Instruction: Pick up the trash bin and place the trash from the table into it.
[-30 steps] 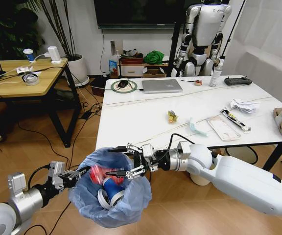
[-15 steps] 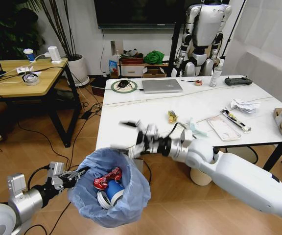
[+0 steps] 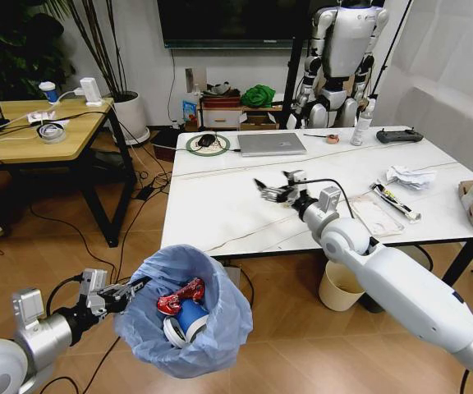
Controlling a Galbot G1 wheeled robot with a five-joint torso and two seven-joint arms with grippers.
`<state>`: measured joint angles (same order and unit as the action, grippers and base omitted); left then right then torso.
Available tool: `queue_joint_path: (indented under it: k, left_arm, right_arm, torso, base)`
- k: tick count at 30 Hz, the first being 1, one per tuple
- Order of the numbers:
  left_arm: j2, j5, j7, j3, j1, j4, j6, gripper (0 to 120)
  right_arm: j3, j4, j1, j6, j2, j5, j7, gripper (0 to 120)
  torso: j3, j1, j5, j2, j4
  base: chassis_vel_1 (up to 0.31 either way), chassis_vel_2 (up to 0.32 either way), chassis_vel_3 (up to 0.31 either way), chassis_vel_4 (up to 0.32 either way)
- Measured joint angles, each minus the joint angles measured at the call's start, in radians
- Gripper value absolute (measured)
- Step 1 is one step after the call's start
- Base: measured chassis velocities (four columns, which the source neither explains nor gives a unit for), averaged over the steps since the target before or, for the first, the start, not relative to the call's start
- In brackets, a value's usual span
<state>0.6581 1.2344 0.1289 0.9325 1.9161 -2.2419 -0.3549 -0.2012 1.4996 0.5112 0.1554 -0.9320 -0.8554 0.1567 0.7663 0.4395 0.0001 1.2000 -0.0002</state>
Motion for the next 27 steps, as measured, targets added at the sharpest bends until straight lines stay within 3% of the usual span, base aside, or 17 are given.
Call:
queue_joint_path:
  k: [12,21,27]
  left_arm:
    - [0.003,-0.002,0.004,0.007,0.004,0.004,0.002,0]
    - [0.0,0.0,0.008,0.008,0.001,0.017,0.004,0]
    - [-0.004,0.003,0.011,0.008,0.0,0.023,0.005,0]
  right_arm:
    - [0.003,-0.116,-0.012,0.015,-0.048,0.009,-0.005,99]
    - [-0.008,-0.172,-0.014,-0.01,-0.064,0.008,-0.031,71]
    - [-0.007,-0.193,-0.01,-0.015,-0.067,0.012,-0.04,44]
  torso:
    - [0.0,0.0,-0.0002,0.0,0.0002]
    - [0.0,0.0,-0.0002,0.0,0.0001]
    - [0.0,0.0,-0.0002,0.0,0.0001]
  base:
    - [0.0,0.0,0.0,0.0]
    - [0.0,0.0,0.0,0.0]
    - [0.0,0.0,0.0,0.0]
